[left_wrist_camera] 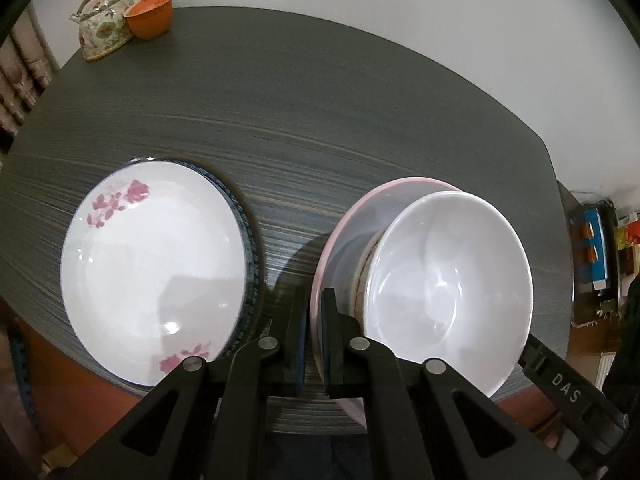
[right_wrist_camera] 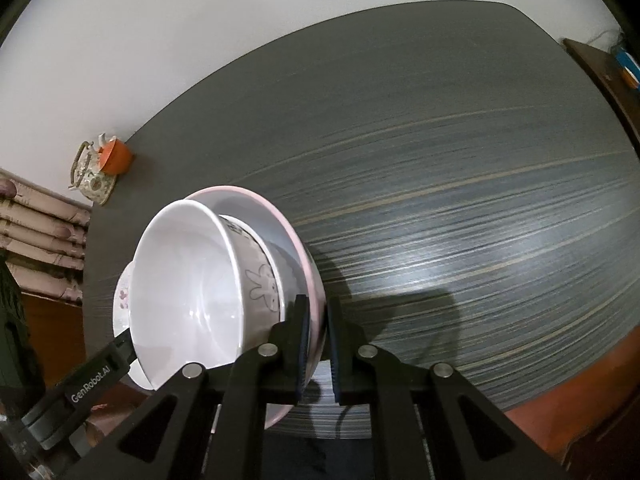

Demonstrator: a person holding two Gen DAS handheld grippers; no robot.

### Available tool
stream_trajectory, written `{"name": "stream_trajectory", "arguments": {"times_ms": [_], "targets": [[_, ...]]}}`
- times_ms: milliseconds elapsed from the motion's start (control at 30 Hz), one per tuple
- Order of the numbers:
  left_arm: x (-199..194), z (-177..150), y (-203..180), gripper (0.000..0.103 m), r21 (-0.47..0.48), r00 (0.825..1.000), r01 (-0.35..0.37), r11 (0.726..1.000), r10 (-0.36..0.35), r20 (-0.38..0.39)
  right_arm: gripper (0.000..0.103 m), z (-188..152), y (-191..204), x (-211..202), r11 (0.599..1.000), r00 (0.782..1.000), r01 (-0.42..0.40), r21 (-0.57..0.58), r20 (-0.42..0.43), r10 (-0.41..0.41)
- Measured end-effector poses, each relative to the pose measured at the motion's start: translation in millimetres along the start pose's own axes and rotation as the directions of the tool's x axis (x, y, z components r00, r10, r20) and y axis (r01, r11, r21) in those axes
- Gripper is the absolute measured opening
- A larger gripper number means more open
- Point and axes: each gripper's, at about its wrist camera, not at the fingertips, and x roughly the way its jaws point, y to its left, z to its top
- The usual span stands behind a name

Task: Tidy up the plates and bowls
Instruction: 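Lower the nested bowls onto the pink-flowered plate stack with both tools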

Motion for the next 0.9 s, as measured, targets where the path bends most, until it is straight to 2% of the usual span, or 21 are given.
{"name": "stream_trajectory", "arguments": {"times_ms": [400,667,900], "targets": [[-31,12,37,0.002,-0.064,0.999,-0.015,0.998,0.018,0.05,0.009,7,48,-9,0.995,1.0,-0.026,-0.093,-0.001,0.026],[-58,19,71,0.002,-0.114,0.994,-0.044,0.993,0.055,0.094,0.009,6,92,-12,0.985,0.999,-0.051,-0.164,-0.007,0.05],[-66,21,102,0.002,-0.159,0.99,-0.072,0.985,0.089,0.107,0.009,0,125,-3,0.972,0.997,-0.072,-0.222,-0.035,0.066]]}}
